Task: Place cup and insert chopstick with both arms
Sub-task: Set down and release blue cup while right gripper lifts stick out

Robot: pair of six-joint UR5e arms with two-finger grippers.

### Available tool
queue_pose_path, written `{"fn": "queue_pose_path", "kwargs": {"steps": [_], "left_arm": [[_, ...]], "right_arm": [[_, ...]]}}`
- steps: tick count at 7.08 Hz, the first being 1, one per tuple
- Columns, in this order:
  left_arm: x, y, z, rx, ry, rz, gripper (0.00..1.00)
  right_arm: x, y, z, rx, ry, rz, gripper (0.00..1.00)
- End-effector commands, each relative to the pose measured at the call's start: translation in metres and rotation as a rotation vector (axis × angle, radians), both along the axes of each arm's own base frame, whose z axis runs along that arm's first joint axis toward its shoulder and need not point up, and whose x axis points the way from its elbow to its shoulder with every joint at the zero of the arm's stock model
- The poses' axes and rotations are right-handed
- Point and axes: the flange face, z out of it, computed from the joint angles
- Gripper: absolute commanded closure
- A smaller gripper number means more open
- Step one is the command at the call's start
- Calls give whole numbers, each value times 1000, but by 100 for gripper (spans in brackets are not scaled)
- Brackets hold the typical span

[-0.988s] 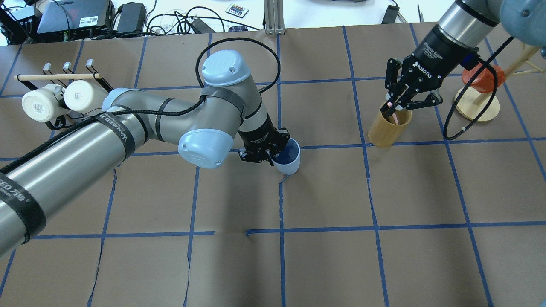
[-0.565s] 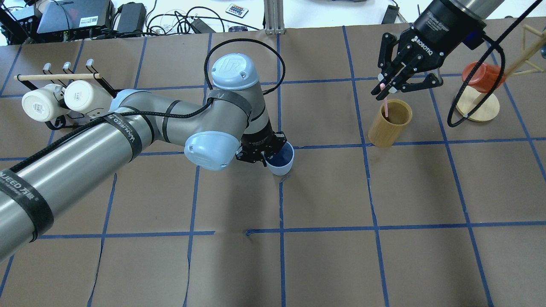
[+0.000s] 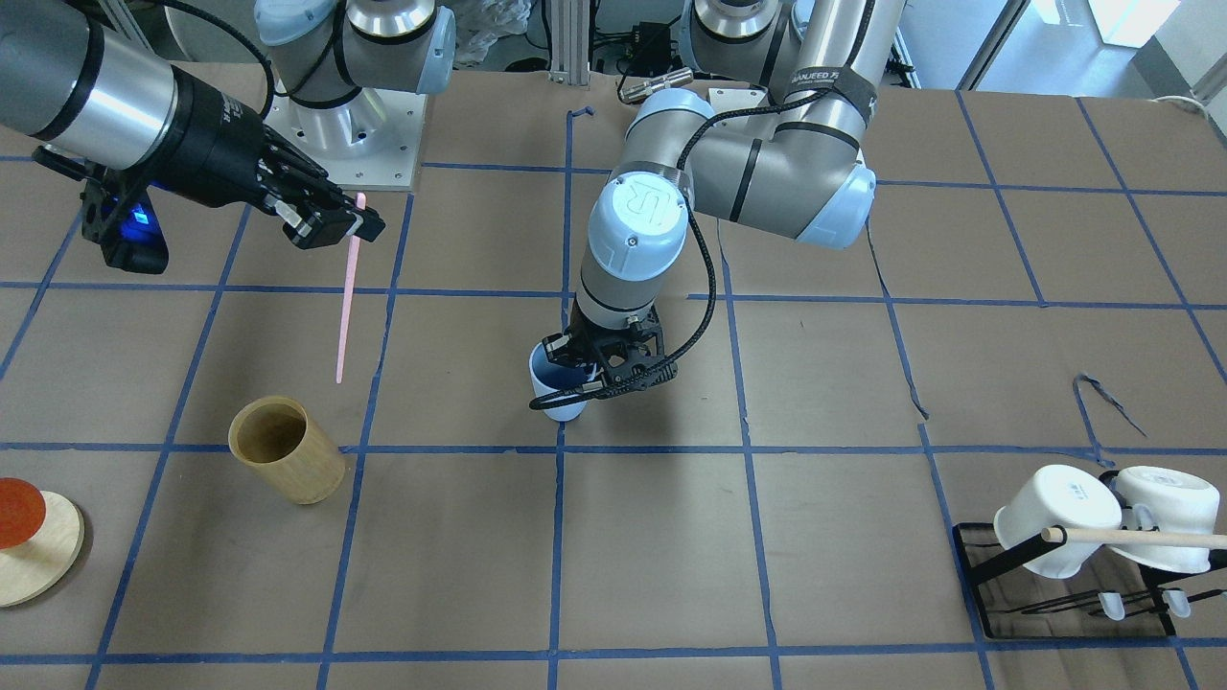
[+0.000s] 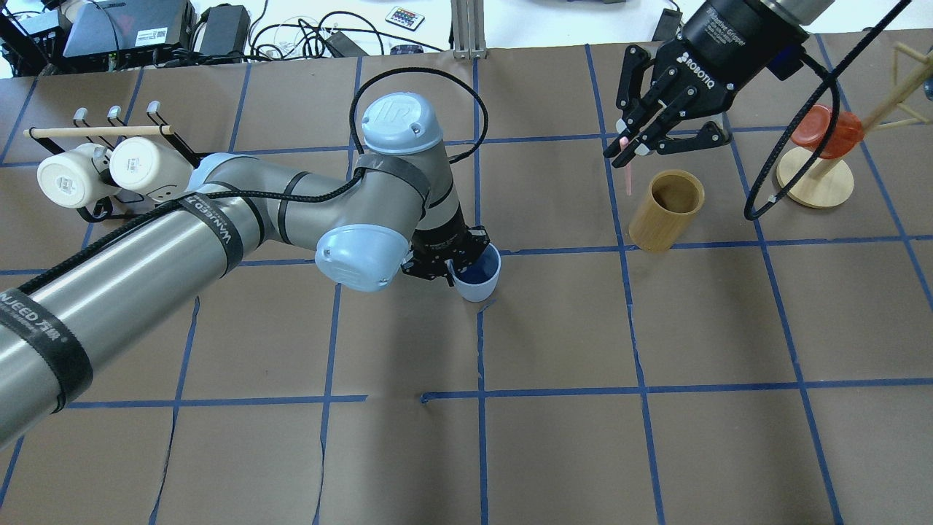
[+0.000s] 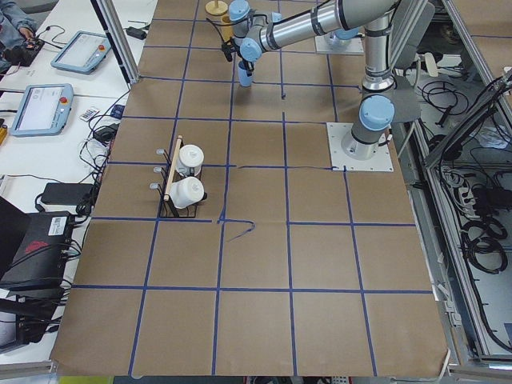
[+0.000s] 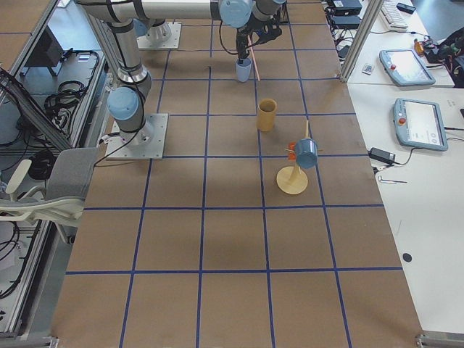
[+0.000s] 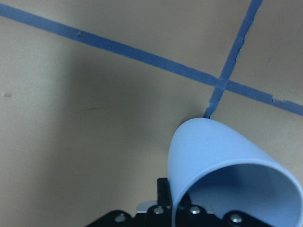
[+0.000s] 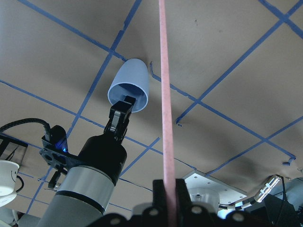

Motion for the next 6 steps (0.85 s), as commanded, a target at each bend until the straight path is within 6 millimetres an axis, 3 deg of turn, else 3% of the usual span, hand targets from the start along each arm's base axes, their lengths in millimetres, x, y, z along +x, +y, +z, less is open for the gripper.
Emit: {"fn": "queue_pose_path", "kwargs": {"steps": [1, 2, 3, 5, 6], "left_arm": [[2, -1, 10, -14, 6, 0, 7], [6, -4, 20, -32, 11, 8, 1], [24, -15, 35, -50, 17, 26, 0], [80, -25, 81, -107, 36, -131, 0], [109, -33, 115, -184, 44, -198, 0]], "right_arm": [[2, 4, 1, 15, -11, -2, 100], [3, 5, 3, 13, -12, 1, 100], [6, 7, 7, 5, -36, -9, 100], [14, 9, 11, 1, -69, -17, 100], [32, 14, 10, 5, -67, 10, 100]]}}
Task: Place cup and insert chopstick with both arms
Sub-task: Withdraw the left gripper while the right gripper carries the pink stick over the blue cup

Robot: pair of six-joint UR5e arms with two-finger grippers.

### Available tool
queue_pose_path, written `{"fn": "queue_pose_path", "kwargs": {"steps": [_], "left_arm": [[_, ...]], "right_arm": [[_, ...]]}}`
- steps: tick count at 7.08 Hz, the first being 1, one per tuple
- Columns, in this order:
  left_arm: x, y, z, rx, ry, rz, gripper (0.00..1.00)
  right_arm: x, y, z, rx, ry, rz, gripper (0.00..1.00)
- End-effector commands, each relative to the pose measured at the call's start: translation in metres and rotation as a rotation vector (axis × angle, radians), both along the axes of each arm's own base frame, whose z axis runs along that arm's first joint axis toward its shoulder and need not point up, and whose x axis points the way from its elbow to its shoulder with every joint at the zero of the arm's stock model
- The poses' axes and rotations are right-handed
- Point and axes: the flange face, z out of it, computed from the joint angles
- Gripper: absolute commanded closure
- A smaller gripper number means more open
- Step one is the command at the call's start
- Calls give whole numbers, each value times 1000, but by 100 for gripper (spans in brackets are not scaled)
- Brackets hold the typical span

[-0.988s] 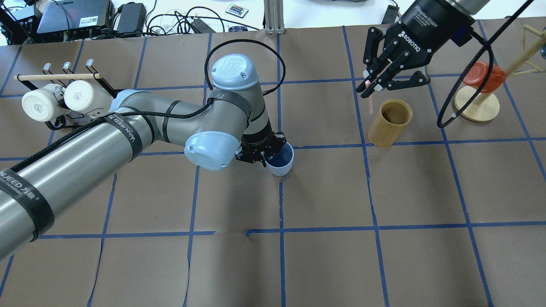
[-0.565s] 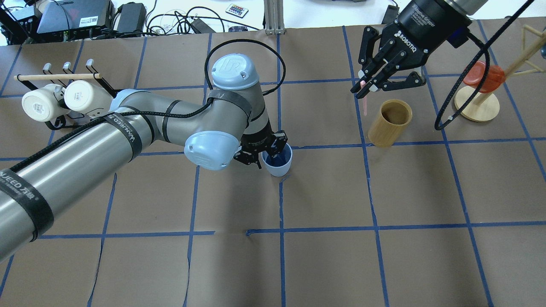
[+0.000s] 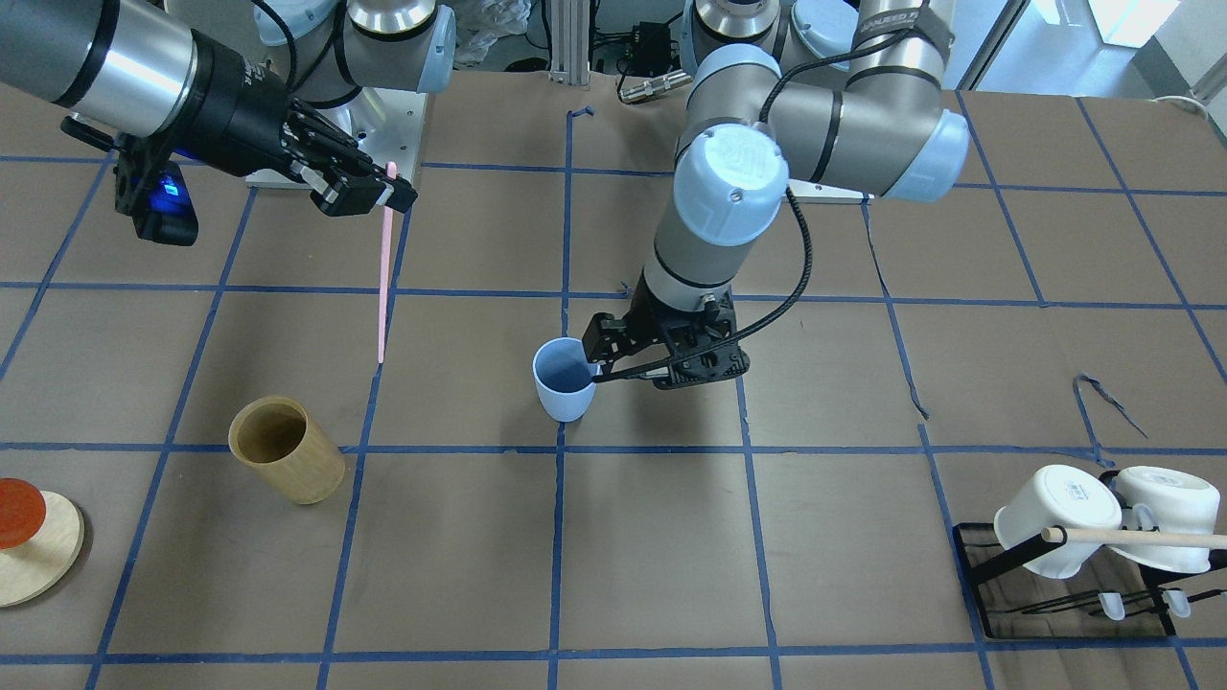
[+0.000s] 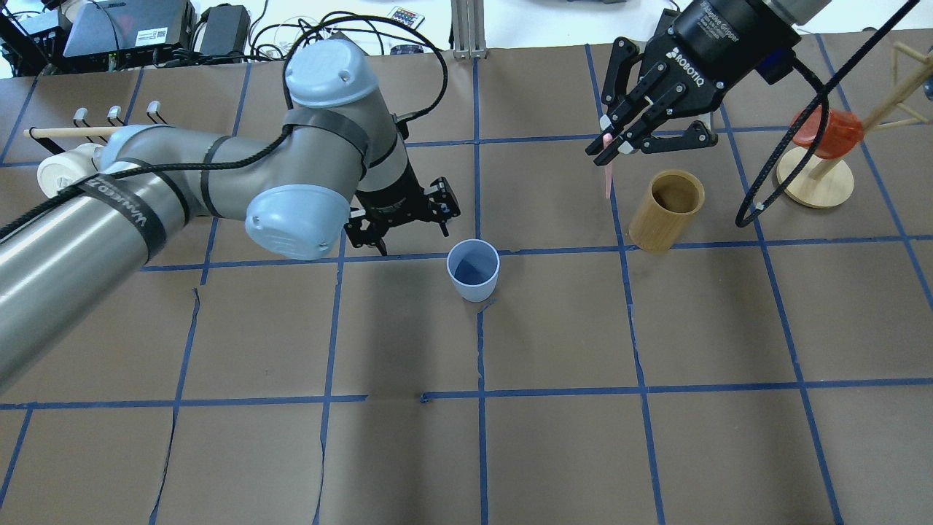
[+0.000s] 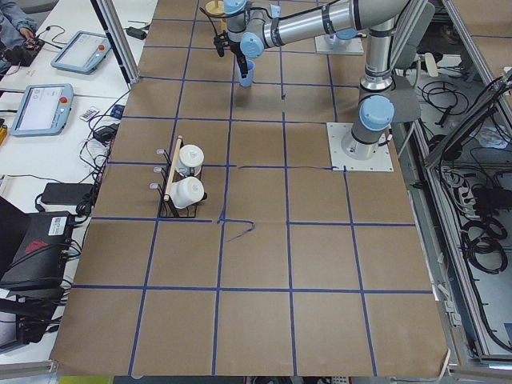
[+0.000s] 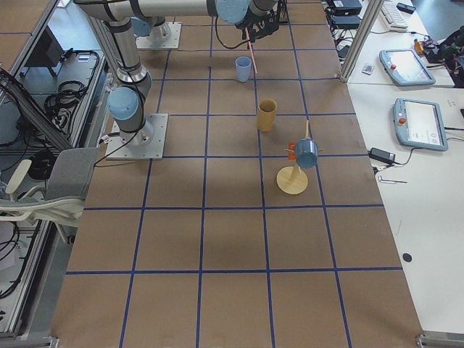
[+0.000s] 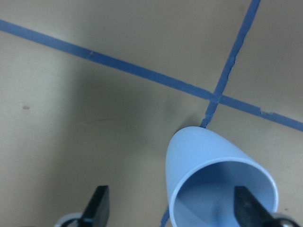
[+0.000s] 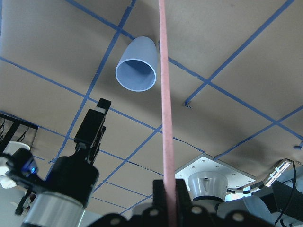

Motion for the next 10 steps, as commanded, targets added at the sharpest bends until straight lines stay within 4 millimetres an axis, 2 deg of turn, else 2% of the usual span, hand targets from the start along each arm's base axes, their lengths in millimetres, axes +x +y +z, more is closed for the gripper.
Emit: {"fn": "queue_pose_path", "kwargs": {"steps": [1, 2, 3, 4, 5, 6, 7, 8, 9, 10], "left_arm": [[65, -11, 77, -94, 2, -181, 0], [97, -11, 122, -53, -51, -216, 0], [113, -11, 157, -40, -74, -264, 0], [118, -4, 180, -78, -87, -304, 0], [118, -3, 177, -84, -86, -310, 0], [115, 1, 166, -71, -76, -306, 0], [116, 0, 164, -83, -86, -316, 0], [117, 0, 164, -83, -86, -315, 0], [116, 0, 164, -83, -84, -316, 0], [117, 0, 163, -78, -86, -317, 0]], "right_arm": [[48, 8, 0, 20, -55, 22, 100], [67, 9, 1, 15, -99, 21, 100], [81, 10, -2, 37, -103, 11, 100], [102, 10, -9, 75, -127, 2, 100], [125, 7, -23, 101, -111, 0, 100], [147, 5, -43, 105, -81, -16, 100], [157, 11, -71, 121, -63, -27, 100], [156, 17, -97, 135, -47, -25, 100], [156, 21, -109, 146, -41, -29, 100], [156, 21, -110, 152, -41, -32, 100]]}}
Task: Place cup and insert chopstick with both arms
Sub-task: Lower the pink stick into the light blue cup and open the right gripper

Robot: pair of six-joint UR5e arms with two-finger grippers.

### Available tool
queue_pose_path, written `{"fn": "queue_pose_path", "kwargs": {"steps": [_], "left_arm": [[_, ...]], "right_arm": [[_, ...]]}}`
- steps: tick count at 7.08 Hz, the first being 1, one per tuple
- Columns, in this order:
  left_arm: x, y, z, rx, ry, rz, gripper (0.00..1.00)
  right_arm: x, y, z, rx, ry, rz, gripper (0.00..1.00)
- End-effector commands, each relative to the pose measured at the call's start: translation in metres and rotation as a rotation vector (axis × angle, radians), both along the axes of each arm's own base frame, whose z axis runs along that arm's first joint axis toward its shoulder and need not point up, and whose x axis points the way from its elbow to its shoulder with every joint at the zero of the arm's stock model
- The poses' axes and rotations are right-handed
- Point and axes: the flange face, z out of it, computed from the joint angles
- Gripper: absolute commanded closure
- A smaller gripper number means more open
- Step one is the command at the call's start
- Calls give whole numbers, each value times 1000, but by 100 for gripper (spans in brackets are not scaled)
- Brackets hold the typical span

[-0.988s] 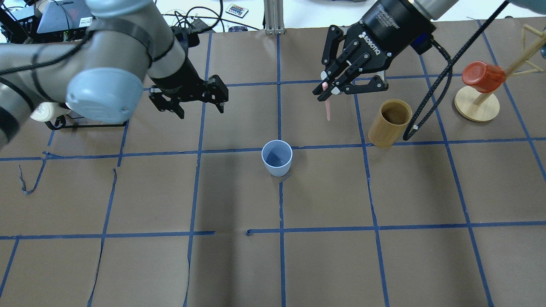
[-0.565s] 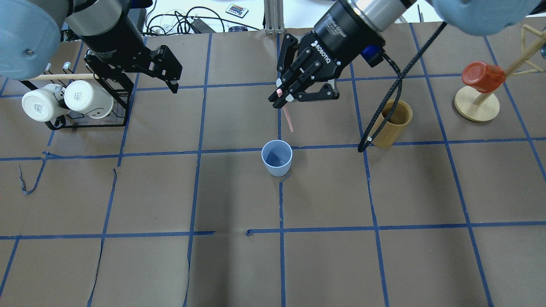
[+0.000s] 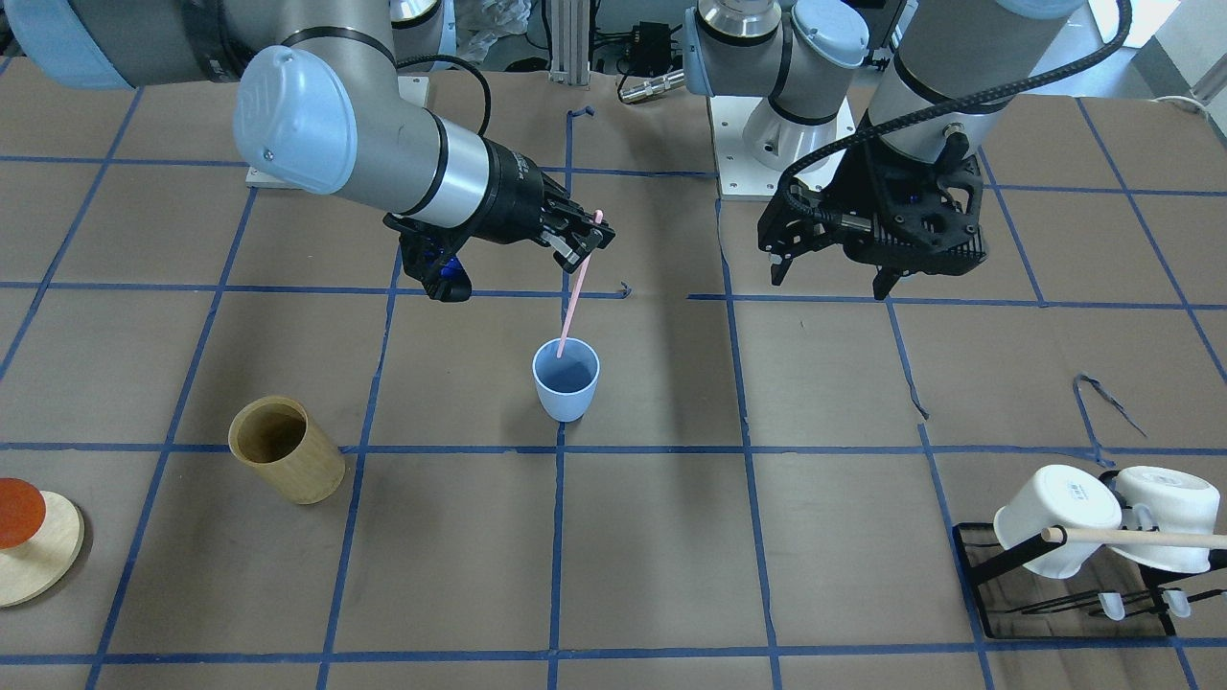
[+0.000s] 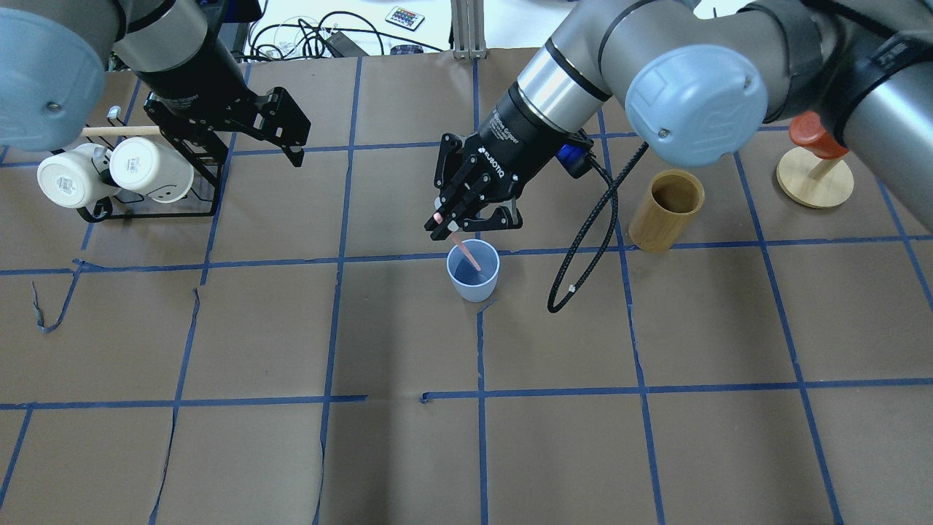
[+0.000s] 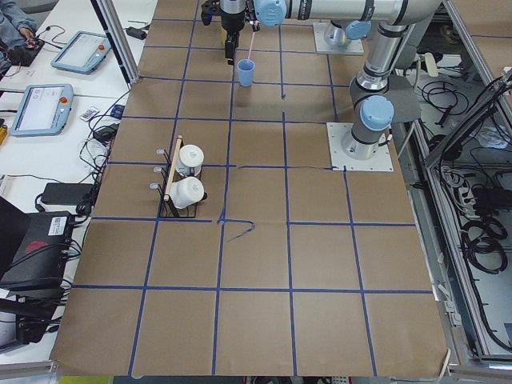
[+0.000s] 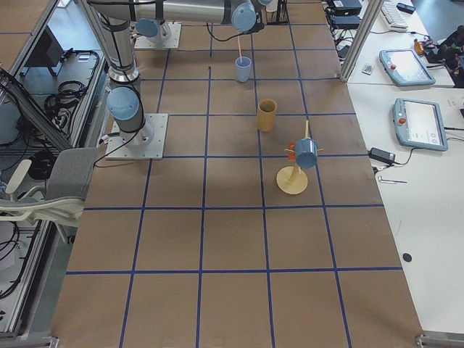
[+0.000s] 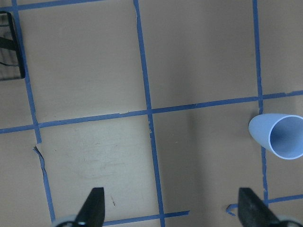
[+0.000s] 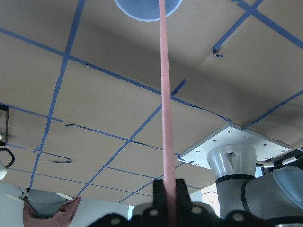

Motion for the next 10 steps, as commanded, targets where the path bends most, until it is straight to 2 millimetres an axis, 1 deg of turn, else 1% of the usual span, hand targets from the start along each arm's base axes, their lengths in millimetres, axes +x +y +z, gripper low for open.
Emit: {"fn": "queue_pose_path", "kwargs": {"steps": [1, 2, 3, 4, 5, 6, 7, 8, 9, 10], "left_arm": [[0, 0, -1, 3, -4, -1, 0], [-1, 1, 0, 0, -4, -4, 0], [-2, -1, -1, -1, -2, 7, 0], [-3, -6, -1, -24, -1, 10, 0], [-3, -11, 0, -59, -4, 9, 0], [-4, -8, -1, -55, -6, 7, 0], [-4, -8, -1, -53, -4, 7, 0], [-3, -8, -1, -53, -3, 8, 0], [-3, -9, -1, -53, -3, 8, 0], [-3, -9, -1, -53, -6, 9, 0]], "right_arm": [[1, 2, -9, 8, 1, -3, 100], [1, 0, -9, -1, -3, 1, 100], [1, 0, -10, -19, 2, 11, 59], [-4, -1, -13, -38, 51, 28, 8], [-4, -1, -13, -39, 58, 30, 0], [-5, -3, -8, -52, 59, 32, 0], [-10, -5, -2, -80, 95, 37, 0], [-21, -16, 14, -167, 166, 73, 0], [-35, -25, 28, -290, 238, 191, 0], [-50, -29, 34, -393, 340, 359, 0]]}}
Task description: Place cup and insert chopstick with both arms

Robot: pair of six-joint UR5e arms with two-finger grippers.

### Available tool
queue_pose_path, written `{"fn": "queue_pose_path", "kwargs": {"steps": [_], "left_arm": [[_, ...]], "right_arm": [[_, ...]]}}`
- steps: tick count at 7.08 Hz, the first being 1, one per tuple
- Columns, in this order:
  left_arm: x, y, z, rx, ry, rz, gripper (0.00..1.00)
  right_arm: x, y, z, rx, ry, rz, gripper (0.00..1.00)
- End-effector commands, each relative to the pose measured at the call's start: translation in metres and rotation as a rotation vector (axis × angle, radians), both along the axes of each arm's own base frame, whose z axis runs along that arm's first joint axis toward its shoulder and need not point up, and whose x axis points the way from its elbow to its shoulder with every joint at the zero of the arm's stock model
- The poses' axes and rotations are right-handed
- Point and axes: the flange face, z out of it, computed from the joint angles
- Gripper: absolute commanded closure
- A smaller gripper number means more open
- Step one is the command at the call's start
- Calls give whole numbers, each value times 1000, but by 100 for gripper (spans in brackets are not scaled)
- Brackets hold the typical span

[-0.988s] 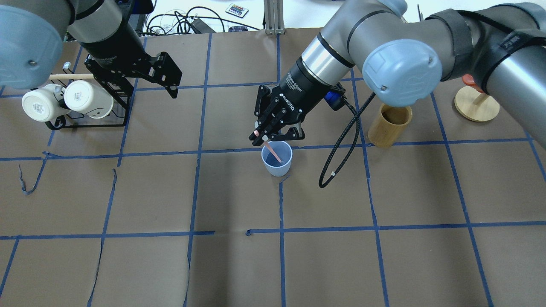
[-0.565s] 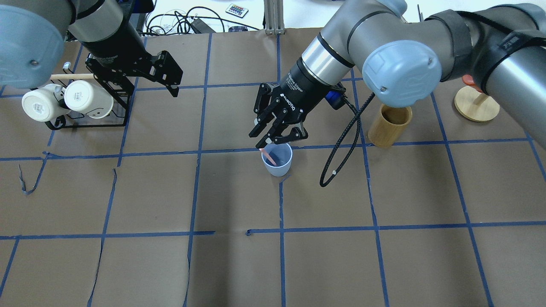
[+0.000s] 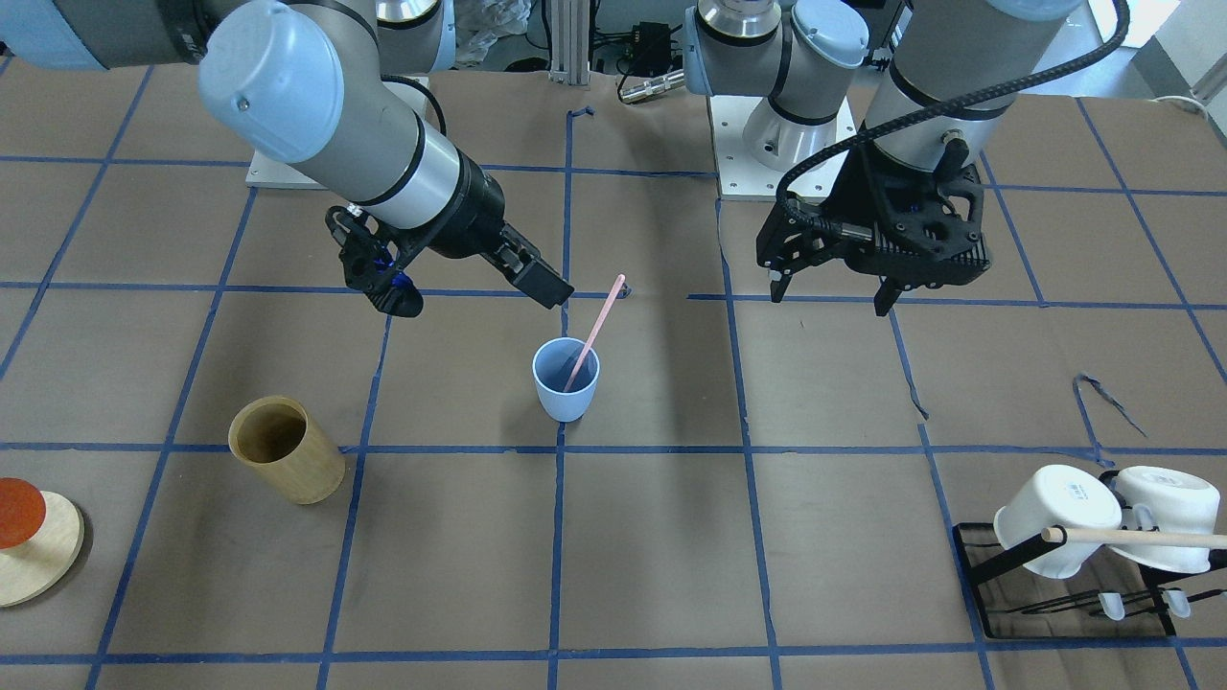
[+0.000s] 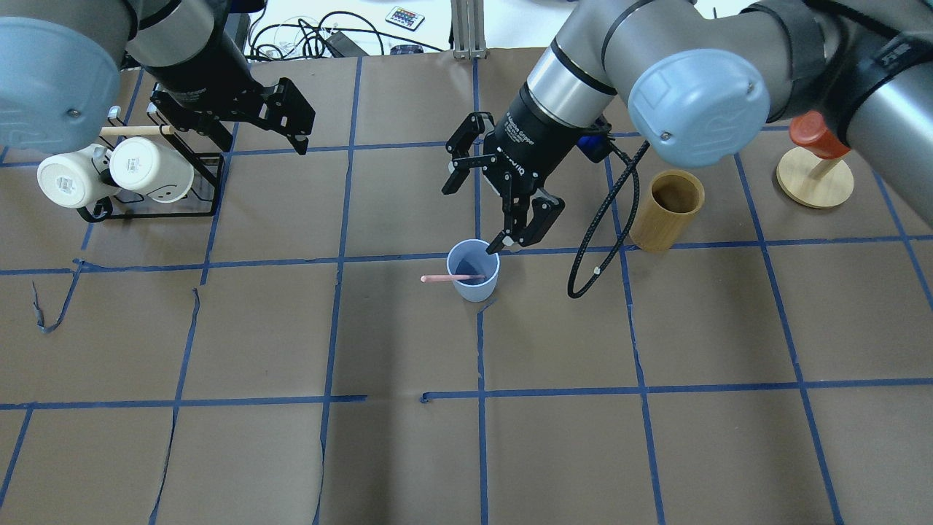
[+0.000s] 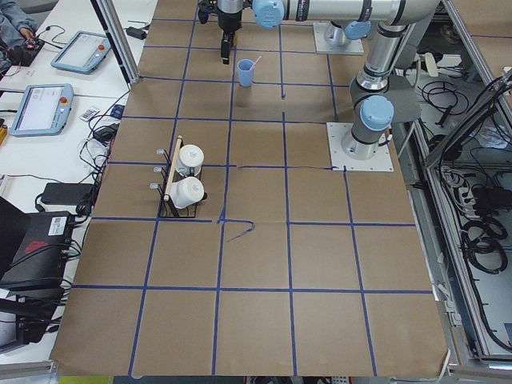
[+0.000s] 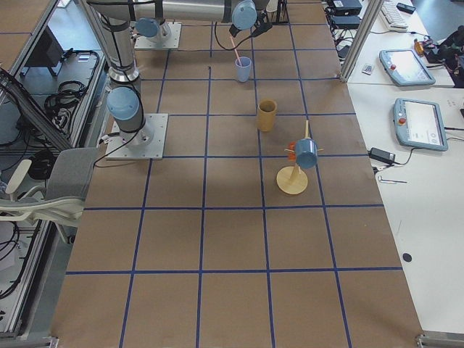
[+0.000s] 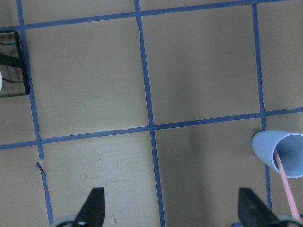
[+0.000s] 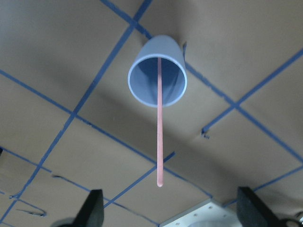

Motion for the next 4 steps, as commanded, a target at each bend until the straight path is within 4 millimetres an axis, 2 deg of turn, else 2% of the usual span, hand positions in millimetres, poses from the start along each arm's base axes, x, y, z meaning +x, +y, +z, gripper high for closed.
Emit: {"fn": "queue_pose_path", "kwargs": {"steps": [1, 2, 3, 4], "left_arm": [[0, 1, 0, 2, -2, -1, 0], [0, 0, 0, 3, -2, 2, 0], [0, 0, 0, 3, -2, 2, 0], [0, -1, 0, 2, -2, 2, 0]], "right_arm": [[-34, -7, 20, -191, 171, 342, 0], [-69, -8, 30, -218, 218, 451, 0], [-102, -1, 47, -221, 286, 476, 0], [-116, 5, 55, -224, 290, 561, 0]]}}
